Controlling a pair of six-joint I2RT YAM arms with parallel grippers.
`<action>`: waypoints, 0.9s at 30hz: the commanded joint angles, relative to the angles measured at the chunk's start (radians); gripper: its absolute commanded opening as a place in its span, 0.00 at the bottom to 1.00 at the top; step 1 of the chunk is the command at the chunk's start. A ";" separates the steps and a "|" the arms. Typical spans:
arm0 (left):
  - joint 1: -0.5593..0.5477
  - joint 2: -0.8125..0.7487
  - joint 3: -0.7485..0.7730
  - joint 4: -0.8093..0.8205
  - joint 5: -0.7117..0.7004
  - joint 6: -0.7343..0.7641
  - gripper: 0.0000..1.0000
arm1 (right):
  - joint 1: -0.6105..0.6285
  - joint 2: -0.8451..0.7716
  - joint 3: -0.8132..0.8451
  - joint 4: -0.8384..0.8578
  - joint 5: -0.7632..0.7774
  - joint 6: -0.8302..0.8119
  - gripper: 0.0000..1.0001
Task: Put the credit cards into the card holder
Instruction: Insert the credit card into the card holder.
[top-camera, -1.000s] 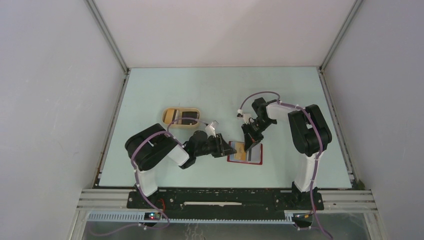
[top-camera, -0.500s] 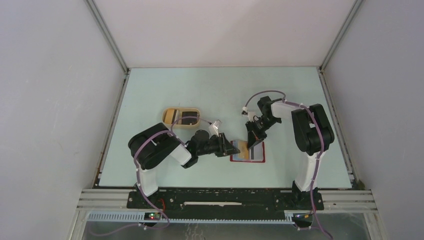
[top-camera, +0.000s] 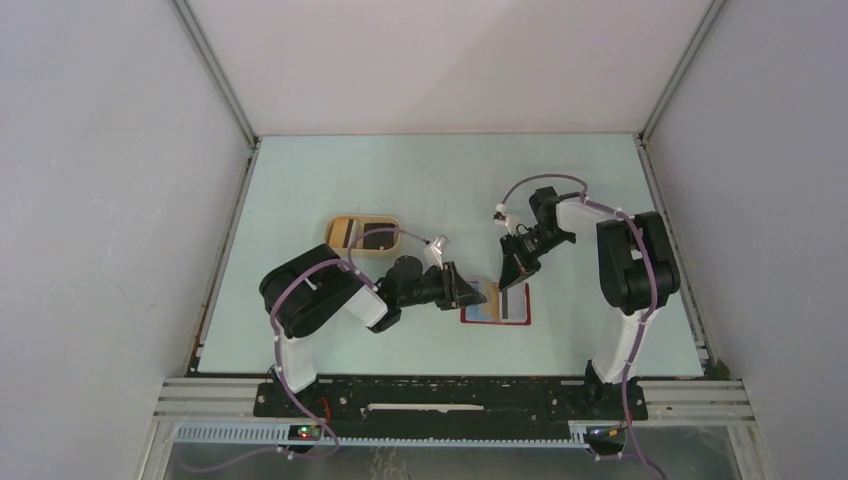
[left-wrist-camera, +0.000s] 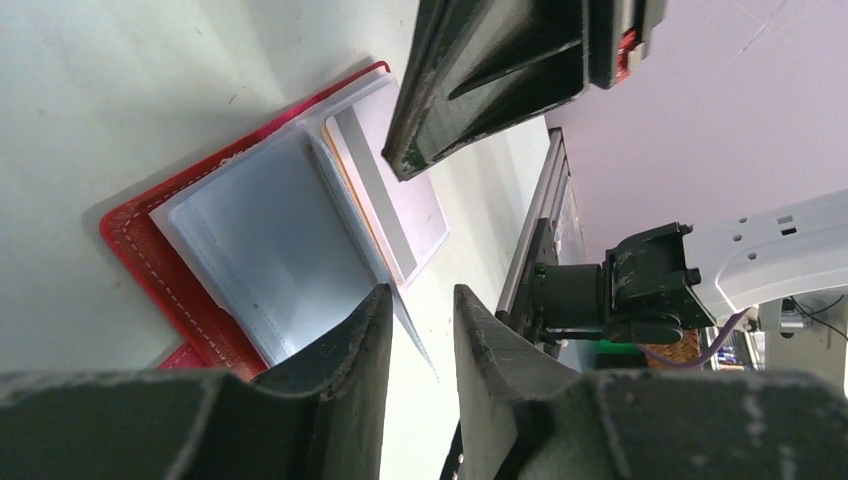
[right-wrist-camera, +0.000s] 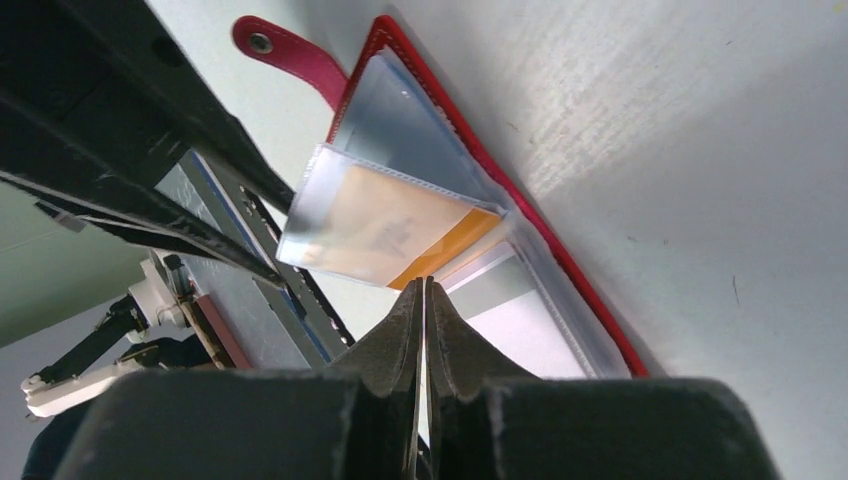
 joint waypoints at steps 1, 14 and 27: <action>-0.010 0.019 0.058 0.020 0.029 0.002 0.34 | -0.024 -0.100 0.023 -0.020 -0.034 -0.041 0.10; -0.054 0.111 0.258 -0.144 0.088 0.059 0.40 | -0.160 -0.252 0.025 -0.022 -0.044 -0.062 0.10; -0.073 0.115 0.349 -0.295 0.047 0.148 0.42 | -0.172 -0.435 0.025 0.026 -0.029 -0.075 0.11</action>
